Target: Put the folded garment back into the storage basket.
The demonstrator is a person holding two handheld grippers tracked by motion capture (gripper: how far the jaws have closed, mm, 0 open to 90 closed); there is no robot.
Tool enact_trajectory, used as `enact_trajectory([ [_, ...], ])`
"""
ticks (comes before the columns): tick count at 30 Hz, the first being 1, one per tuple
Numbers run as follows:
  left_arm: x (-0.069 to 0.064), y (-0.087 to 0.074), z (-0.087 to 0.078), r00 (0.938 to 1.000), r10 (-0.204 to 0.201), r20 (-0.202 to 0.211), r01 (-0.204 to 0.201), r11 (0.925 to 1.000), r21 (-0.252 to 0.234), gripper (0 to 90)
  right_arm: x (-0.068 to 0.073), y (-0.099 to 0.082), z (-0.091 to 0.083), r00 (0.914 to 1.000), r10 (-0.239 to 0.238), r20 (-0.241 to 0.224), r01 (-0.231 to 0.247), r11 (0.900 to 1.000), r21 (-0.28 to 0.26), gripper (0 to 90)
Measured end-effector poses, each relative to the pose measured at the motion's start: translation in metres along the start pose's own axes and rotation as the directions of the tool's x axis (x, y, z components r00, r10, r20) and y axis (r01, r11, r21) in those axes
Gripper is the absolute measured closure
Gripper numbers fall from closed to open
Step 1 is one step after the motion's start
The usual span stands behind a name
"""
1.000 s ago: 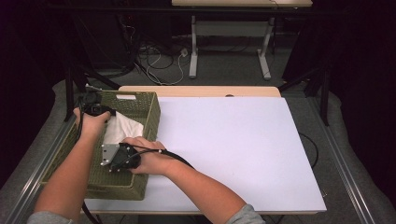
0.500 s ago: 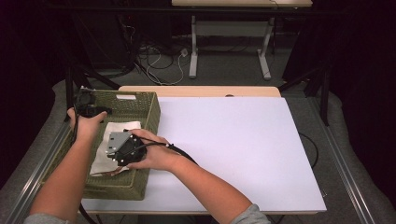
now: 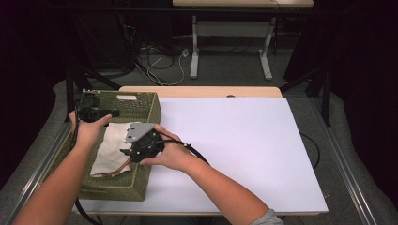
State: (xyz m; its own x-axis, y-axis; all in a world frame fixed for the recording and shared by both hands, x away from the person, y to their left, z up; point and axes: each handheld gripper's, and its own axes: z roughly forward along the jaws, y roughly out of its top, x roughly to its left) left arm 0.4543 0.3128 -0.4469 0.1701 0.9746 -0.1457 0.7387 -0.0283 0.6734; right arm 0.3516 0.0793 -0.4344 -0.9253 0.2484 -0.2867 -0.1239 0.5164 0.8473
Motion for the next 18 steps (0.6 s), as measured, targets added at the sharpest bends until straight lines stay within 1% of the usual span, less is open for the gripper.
enact_trajectory([
  [2, -0.004, -0.001, -0.004, 0.9996, -0.002, 0.028, 0.003, 0.9999, -0.01, 35.4, -0.004, -0.003, -0.007, 0.9997, 0.025, 0.004, -0.025, 0.9995, -0.018, 32.0],
  [4, -0.008, -0.002, -0.009, 0.998, -0.02, 0.061, 0.021, 0.9996, -0.016, 35.4, -0.007, -0.006, -0.014, 0.9994, 0.029, 0.018, -0.029, 0.9992, -0.027, 30.8],
  [6, -0.013, -0.003, -0.013, 0.9952, -0.028, 0.094, 0.031, 0.999, -0.032, 36.0, -0.01, -0.01, -0.02, 0.9977, 0.063, 0.026, -0.063, 0.9979, -0.014, 29.6],
  [7, -0.016, -0.004, -0.015, 0.9935, -0.032, 0.109, 0.035, 0.999, -0.027, 35.6, -0.01, -0.011, -0.023, 0.9958, 0.084, 0.035, -0.084, 0.9964, -0.016, 27.1],
  [8, -0.018, -0.005, -0.016, 0.9911, -0.033, 0.129, 0.037, 0.9989, -0.03, 34.6, -0.011, -0.013, -0.025, 0.9945, 0.094, 0.046, -0.094, 0.9955, -0.013, 23.5],
  [9, -0.021, -0.005, -0.017, 0.9881, -0.026, 0.151, 0.031, 0.999, -0.031, 33.7, -0.013, -0.014, -0.028, 0.9937, 0.099, 0.053, -0.099, 0.9951, -0.001, 22.6],
  [11, -0.026, -0.007, -0.019, 0.9854, -0.006, 0.17, 0.009, 0.9998, -0.019, 27.9, -0.014, -0.017, -0.033, 0.9915, 0.113, 0.065, -0.114, 0.9935, 0.01, 21.9],
  [12, -0.029, -0.008, -0.021, 0.9845, 0.0, 0.175, 0.003, 0.9999, -0.013, 26.9, -0.015, -0.018, -0.036, 0.9899, 0.123, 0.071, -0.124, 0.9923, 0.011, 20.3],
  [14, -0.034, -0.01, -0.023, 0.9831, 0.015, 0.183, -0.01, 0.9996, -0.024, 22.5, -0.018, -0.02, -0.041, 0.9865, 0.146, 0.073, -0.148, 0.9887, 0.023, 17.7],
  [16, -0.038, -0.013, -0.027, 0.9799, 0.021, 0.198, -0.017, 0.9996, -0.025, 19.5, -0.019, -0.022, -0.046, 0.9841, 0.157, 0.083, -0.16, 0.9865, 0.032, 15.5],
  [18, -0.043, -0.015, -0.028, 0.9788, 0.029, 0.203, -0.022, 0.9989, -0.041, 16.5, -0.019, -0.024, -0.05, 0.9822, 0.165, 0.089, -0.169, 0.9846, 0.042, 14.4],
])
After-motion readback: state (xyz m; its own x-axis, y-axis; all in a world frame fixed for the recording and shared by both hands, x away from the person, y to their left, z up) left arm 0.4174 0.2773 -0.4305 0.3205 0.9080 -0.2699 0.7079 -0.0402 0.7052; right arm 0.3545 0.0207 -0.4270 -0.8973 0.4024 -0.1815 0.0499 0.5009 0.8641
